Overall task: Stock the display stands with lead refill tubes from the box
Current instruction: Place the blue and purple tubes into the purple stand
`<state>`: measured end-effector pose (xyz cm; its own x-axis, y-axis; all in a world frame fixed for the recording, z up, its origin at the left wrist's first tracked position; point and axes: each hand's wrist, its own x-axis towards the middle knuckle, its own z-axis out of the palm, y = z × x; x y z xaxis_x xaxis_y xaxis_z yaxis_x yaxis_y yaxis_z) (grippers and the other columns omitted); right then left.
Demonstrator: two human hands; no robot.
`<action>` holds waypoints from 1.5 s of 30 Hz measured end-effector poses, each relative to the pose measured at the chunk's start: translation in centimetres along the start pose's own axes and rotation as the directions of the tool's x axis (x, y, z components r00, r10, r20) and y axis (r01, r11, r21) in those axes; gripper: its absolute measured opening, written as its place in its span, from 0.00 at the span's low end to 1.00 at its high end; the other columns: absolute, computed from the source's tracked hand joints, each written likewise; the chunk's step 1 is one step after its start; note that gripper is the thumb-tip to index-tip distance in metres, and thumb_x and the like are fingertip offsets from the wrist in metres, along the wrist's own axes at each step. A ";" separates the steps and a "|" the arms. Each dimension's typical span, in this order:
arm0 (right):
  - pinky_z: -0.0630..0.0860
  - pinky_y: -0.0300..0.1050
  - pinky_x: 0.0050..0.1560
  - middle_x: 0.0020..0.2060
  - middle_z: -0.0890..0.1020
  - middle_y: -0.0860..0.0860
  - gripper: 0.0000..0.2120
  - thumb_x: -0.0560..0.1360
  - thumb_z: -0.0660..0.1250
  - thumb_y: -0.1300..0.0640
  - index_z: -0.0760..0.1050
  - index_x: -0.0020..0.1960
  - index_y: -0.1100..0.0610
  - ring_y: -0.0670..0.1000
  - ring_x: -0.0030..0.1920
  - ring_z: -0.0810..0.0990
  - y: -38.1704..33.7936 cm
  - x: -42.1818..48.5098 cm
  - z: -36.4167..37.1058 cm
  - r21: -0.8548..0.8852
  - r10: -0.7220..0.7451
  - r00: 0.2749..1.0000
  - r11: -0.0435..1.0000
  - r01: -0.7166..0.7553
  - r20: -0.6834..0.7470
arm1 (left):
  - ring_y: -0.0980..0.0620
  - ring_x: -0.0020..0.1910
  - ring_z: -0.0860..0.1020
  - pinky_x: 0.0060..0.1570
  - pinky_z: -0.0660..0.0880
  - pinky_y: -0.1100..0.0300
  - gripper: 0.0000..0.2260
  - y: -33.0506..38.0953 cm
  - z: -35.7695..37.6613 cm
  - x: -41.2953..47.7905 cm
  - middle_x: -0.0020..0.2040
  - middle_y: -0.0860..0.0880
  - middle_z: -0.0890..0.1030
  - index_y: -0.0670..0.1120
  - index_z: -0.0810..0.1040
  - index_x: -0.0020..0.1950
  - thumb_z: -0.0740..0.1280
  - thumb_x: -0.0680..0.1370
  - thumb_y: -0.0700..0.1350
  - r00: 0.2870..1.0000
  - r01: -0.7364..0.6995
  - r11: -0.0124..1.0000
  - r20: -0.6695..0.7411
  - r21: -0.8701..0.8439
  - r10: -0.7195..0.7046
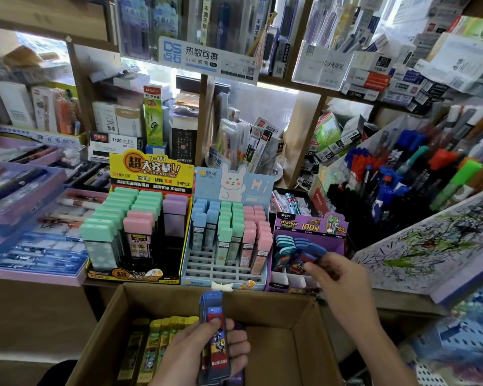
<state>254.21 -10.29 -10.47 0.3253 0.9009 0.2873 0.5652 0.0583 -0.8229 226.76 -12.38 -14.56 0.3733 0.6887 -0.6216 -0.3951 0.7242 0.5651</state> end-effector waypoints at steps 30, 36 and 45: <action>0.76 0.41 0.34 0.32 0.84 0.45 0.11 0.75 0.76 0.53 0.82 0.34 0.50 0.43 0.34 0.81 -2.9 -2.8 1.0 -0.124 0.023 0.999 0.992 -0.029 -0.043 | 0.35 0.45 0.86 0.36 0.83 0.49 0.10 -0.3 1.5 -2.4 0.48 0.32 0.85 0.39 0.87 0.45 0.75 0.67 0.43 0.988 -0.154 0.981 0.016 0.120 0.153; 0.73 0.35 0.35 0.36 0.87 0.52 0.09 0.76 0.73 0.43 0.87 0.44 0.47 0.42 0.32 0.79 -4.4 -6.8 3.8 0.028 0.311 0.799 0.925 -0.378 0.515 | 0.38 0.44 0.86 0.35 0.83 0.52 0.10 -0.4 1.7 -2.6 0.47 0.34 0.86 0.42 0.88 0.44 0.75 0.67 0.45 0.991 -0.133 0.972 0.004 0.193 0.135; 0.76 0.32 0.36 0.35 0.87 0.49 0.07 0.71 0.80 0.50 0.88 0.42 0.53 0.41 0.34 0.82 -4.9 -8.4 5.4 0.242 0.260 0.747 0.837 -0.490 0.611 | 0.37 0.37 0.86 0.33 0.83 0.50 0.10 -0.5 1.6 -3.0 0.44 0.33 0.85 0.37 0.85 0.51 0.73 0.74 0.43 0.993 -0.109 0.967 -0.012 0.230 0.115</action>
<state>244.65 -15.82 -11.51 -0.0733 0.9513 -0.2994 0.1301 -0.2885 -0.9486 227.18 -14.79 -12.12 0.3158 0.7668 -0.5589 -0.2296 0.6333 0.7391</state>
